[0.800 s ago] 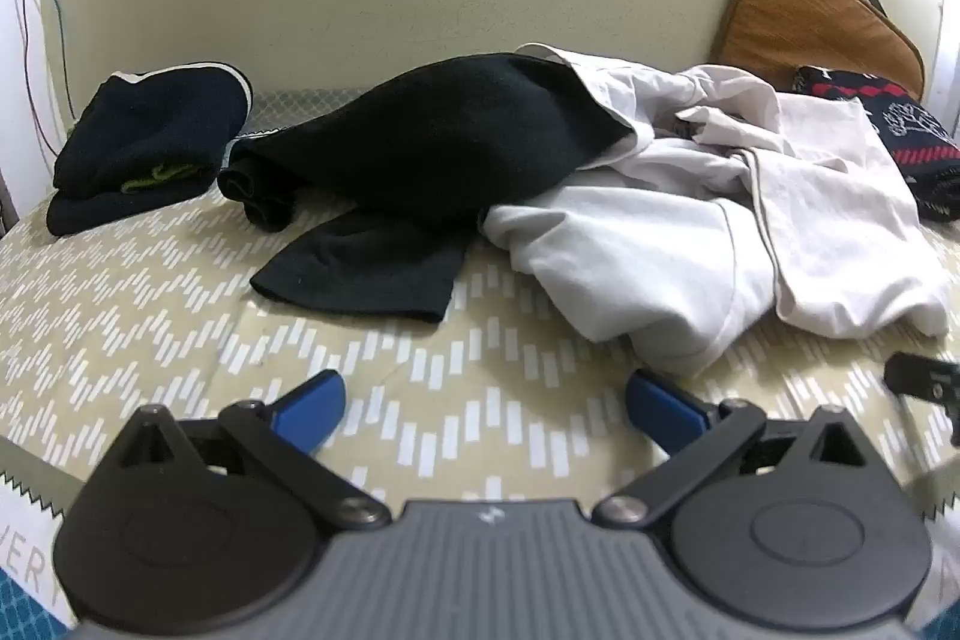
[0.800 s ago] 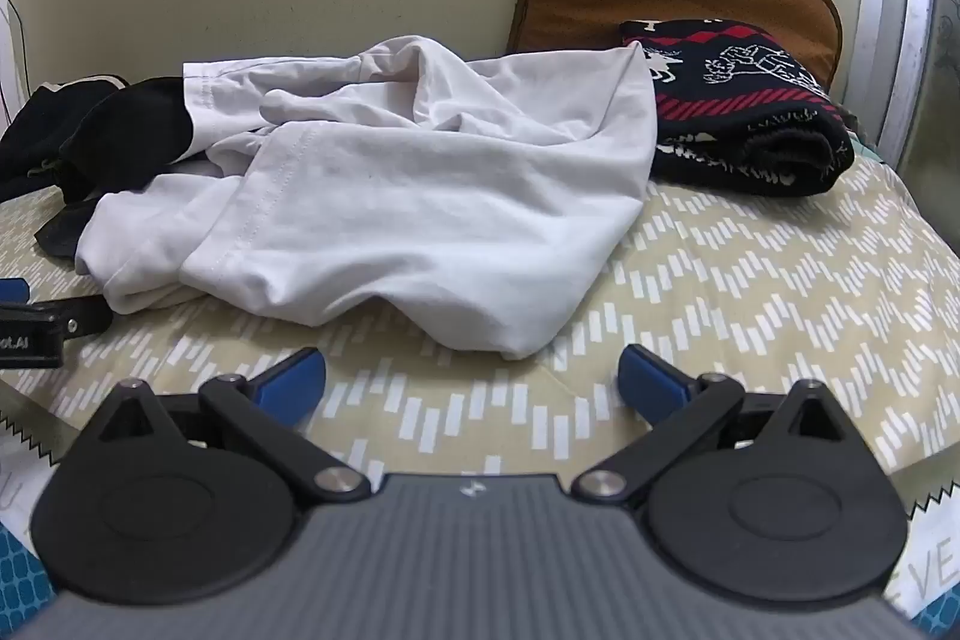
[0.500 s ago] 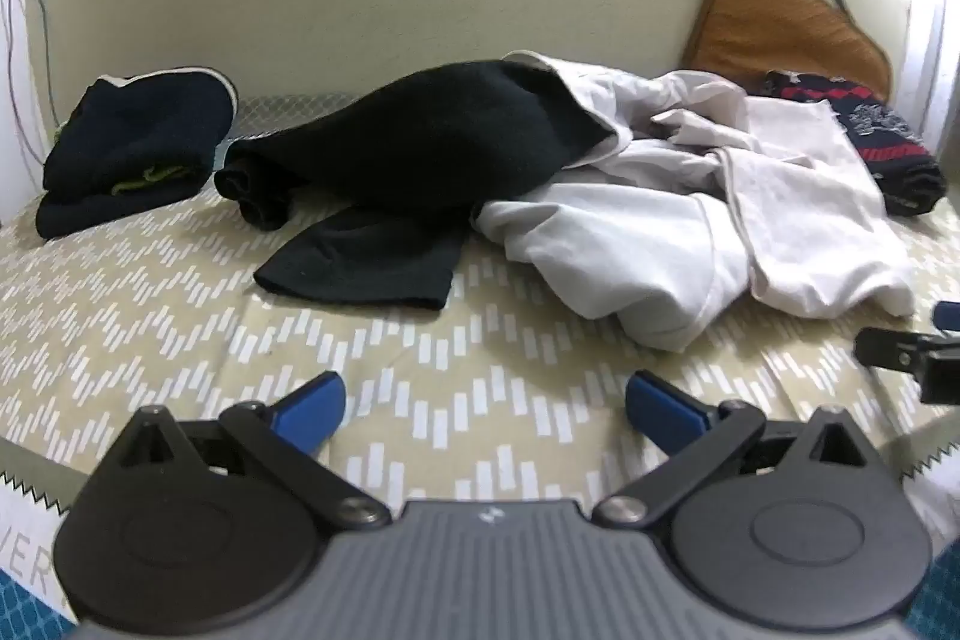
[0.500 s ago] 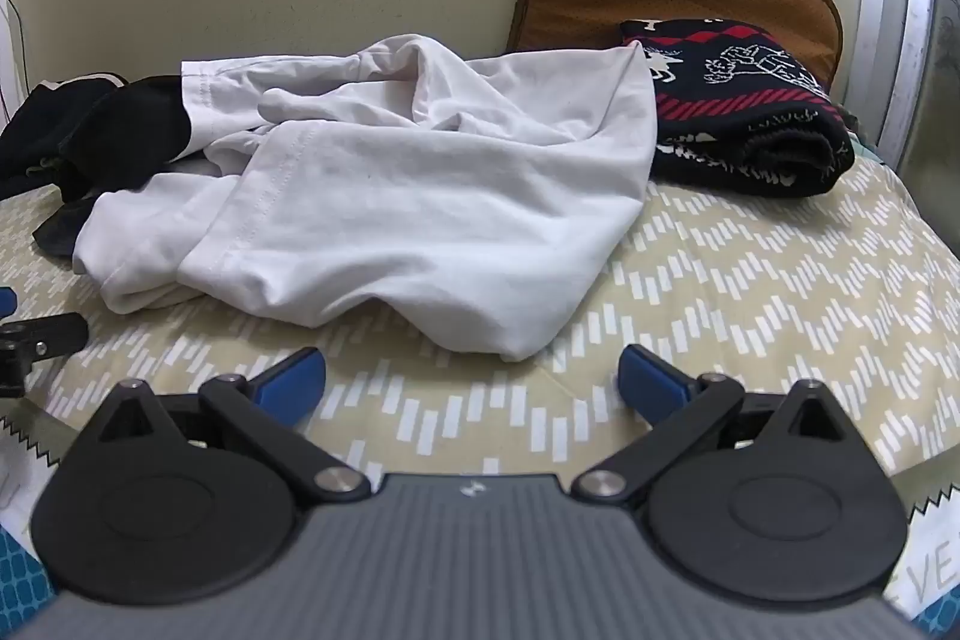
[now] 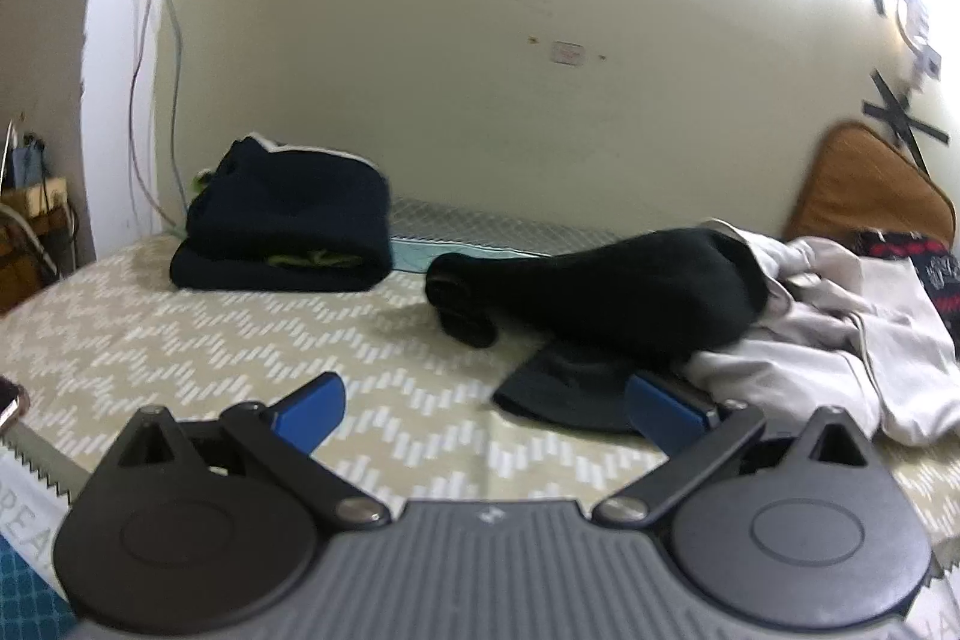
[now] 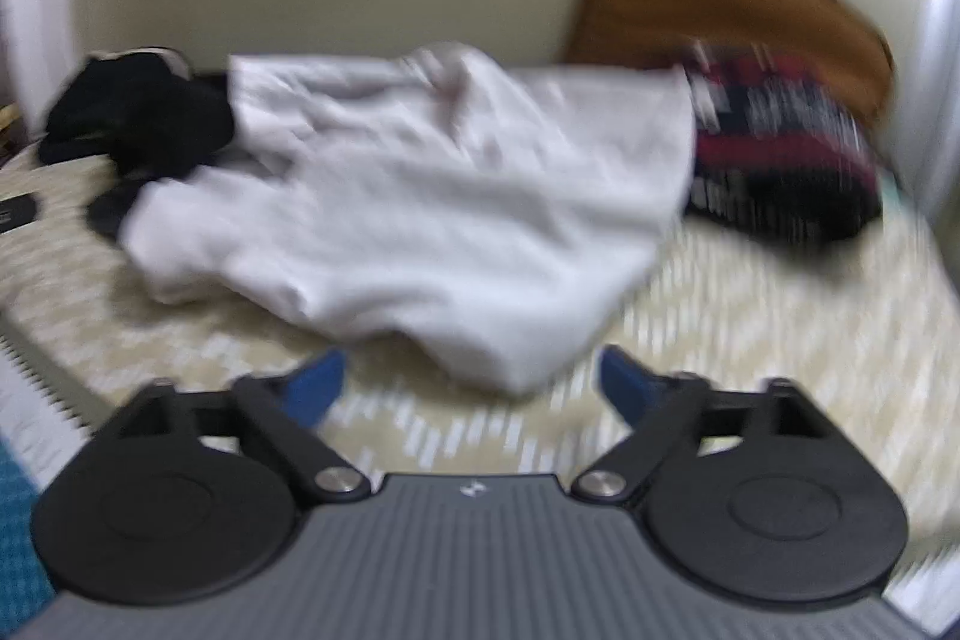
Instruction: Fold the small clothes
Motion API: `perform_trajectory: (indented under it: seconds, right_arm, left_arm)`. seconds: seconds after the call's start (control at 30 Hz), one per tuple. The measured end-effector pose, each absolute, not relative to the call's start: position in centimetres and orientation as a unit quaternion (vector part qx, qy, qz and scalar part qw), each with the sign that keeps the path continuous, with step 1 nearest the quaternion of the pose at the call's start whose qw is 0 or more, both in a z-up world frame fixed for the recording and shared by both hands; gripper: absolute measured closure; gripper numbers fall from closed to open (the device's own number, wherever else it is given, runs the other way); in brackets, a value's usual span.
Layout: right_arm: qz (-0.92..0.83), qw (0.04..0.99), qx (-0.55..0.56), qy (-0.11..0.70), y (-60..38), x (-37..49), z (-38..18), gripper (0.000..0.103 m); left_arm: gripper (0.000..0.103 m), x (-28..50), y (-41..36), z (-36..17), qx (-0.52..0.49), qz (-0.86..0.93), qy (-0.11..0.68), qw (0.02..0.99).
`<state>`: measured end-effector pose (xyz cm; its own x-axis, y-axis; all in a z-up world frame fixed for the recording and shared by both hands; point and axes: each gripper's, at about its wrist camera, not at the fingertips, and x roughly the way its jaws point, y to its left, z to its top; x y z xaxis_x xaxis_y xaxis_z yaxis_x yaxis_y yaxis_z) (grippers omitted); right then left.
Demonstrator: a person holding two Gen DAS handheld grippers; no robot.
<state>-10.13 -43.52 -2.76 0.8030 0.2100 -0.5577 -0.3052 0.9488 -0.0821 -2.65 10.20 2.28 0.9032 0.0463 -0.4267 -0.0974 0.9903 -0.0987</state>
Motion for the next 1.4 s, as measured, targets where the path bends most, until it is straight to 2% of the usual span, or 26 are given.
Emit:
perform_trajectory:
  seconds: [0.1,0.27,0.37,0.43,0.47,0.53,0.57,0.6,0.63,0.77,0.9,1.0,1.13,1.3,1.37,1.4]
  right_arm:
    - [0.180,0.941,-0.155,0.240,-41.2,-10.4,1.6,0.036]
    - [0.265,0.903,-0.263,0.212,-33.4,-8.4,4.6,0.039]
    - [0.301,0.877,-0.306,0.216,-28.0,-5.6,3.1,0.036]
    - [0.314,0.865,-0.330,0.213,-24.8,-4.0,1.7,0.026]
    - [0.312,0.861,-0.343,0.210,-23.4,-3.1,0.9,0.024]
    - [0.307,0.853,-0.361,0.219,-21.2,-1.0,-0.7,0.026]
    - [0.304,0.850,-0.368,0.225,-20.4,-0.2,-1.0,0.030]
    - [0.295,0.849,-0.374,0.228,-20.1,0.5,-1.5,0.059]
    - [0.284,0.852,-0.374,0.231,-20.3,1.0,-1.6,0.098]
    - [0.256,0.911,-0.264,0.188,-25.6,0.9,4.1,0.096]
    - [0.168,0.968,-0.140,0.125,-37.1,-1.1,12.0,0.096]
    - [0.091,0.987,-0.095,0.095,-45.9,-3.7,14.9,0.096]
    - [0.027,0.993,-0.035,0.107,-55.9,-7.5,15.2,0.096]
    - [-0.051,0.987,0.008,0.152,-63.5,-10.9,10.8,0.096]
    - [-0.078,0.979,0.029,0.186,-65.2,-11.1,8.5,0.091]
    - [-0.090,0.973,0.029,0.212,-65.5,-10.8,7.3,0.082]
  left_arm:
    - [0.000,-2.2,11.0,2.0,-0.095,0.031,0.228,0.968]
    - [0.000,-4.1,11.5,2.0,-0.107,0.036,0.187,0.976]
    - [0.000,-4.3,11.6,2.0,-0.105,0.037,0.181,0.977]
    - [0.000,-4.3,11.7,2.1,-0.104,0.035,0.180,0.978]
    - [0.000,-4.4,11.7,2.1,-0.105,0.034,0.179,0.978]
    - [0.000,-4.3,12.0,2.1,-0.108,0.027,0.180,0.977]
    - [0.001,-4.2,12.2,2.1,-0.109,0.025,0.182,0.977]
    - [0.001,-4.1,12.4,2.1,-0.111,0.023,0.184,0.976]
    - [0.002,-4.1,12.5,2.0,-0.113,0.023,0.184,0.976]
    - [0.003,-4.2,12.5,2.1,-0.113,0.018,0.182,0.977]
    - [0.003,-4.2,12.4,2.3,-0.108,-0.005,0.178,0.978]
    - [0.003,-3.8,11.7,2.8,-0.095,-0.023,0.181,0.979]
    - [0.003,-2.2,9.9,4.4,-0.051,-0.037,0.174,0.983]
    - [0.003,1.2,6.7,6.2,-0.002,-0.067,0.174,0.982]
    - [0.003,2.7,5.0,6.5,0.022,-0.084,0.176,0.981]
    - [0.003,3.2,4.2,6.6,0.036,-0.090,0.174,0.980]
